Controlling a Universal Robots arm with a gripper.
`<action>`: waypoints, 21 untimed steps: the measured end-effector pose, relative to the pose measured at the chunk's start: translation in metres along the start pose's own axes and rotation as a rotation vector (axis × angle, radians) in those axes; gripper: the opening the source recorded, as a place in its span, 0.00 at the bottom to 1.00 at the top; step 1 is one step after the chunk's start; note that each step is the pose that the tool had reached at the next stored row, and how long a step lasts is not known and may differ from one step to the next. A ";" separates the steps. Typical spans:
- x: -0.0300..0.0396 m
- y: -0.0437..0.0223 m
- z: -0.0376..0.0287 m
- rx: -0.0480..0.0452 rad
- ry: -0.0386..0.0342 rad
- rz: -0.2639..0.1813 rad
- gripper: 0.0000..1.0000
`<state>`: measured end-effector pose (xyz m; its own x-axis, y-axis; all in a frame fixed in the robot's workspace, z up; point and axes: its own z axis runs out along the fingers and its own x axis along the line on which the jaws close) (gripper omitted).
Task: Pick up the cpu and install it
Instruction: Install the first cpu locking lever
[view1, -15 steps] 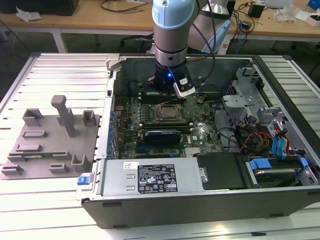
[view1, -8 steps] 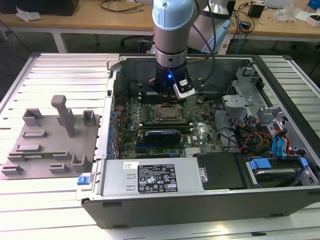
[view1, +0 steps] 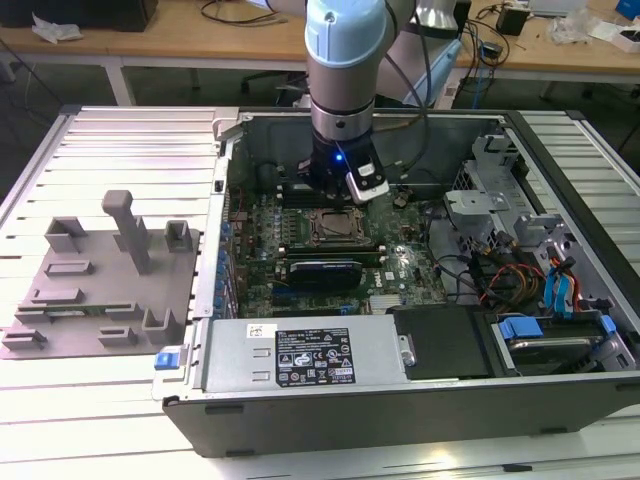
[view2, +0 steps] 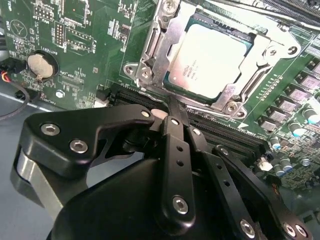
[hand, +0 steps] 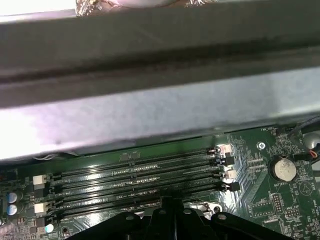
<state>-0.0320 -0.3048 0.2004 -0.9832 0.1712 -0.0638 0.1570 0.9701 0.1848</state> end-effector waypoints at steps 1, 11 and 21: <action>-0.0001 -0.0002 0.0009 0.0038 -0.0009 0.003 0.11; -0.0012 0.0004 -0.0021 0.0167 -0.0056 0.013 0.11; 0.0020 0.0088 -0.0143 0.0154 -0.0055 0.013 0.11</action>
<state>-0.0340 -0.2983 0.2159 -0.9806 0.1845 -0.0669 0.1709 0.9704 0.1706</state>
